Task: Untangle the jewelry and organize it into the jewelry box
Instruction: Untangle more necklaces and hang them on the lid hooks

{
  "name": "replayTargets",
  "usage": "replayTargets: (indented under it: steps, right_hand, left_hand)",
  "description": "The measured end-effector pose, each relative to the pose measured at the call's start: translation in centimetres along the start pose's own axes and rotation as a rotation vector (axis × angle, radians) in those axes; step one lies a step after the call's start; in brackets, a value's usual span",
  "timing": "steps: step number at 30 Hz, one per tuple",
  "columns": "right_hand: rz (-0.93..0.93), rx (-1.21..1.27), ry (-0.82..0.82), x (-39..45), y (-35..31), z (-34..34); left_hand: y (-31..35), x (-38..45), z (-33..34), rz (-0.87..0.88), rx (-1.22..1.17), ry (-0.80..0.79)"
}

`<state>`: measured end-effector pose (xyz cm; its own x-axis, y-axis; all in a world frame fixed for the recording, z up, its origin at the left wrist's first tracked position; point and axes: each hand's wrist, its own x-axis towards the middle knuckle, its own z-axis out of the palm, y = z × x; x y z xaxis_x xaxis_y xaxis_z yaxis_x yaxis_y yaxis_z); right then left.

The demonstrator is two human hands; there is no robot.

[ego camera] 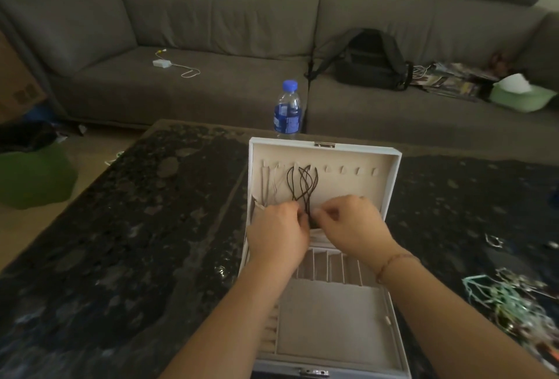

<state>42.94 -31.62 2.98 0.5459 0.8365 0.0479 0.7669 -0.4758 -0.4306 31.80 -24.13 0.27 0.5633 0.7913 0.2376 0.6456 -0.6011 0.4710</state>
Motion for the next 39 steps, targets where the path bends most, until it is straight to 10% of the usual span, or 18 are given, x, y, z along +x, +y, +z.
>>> replayTargets:
  steps: [12, 24, 35, 39]
  right_hand:
    - [-0.371, -0.326, 0.102, -1.3, 2.1, 0.8]
    - [-0.234, 0.003, 0.327, -2.0, 3.0, 2.1]
    - [-0.446, 0.253, 0.55, -16.5, 6.5, -3.7]
    - [-0.21, 0.281, 0.492, -23.4, 12.4, -3.7]
  left_hand:
    - [0.2, 0.4, -0.6, 0.054, -0.04, -0.301]
    - [-1.9, -0.6, 0.3, 0.299, -0.18, 0.196]
    - [-0.9, -1.1, 1.4, 0.301, -0.097, 0.188]
    - [4.8, -4.4, 0.3, 0.524, -0.2, 0.134]
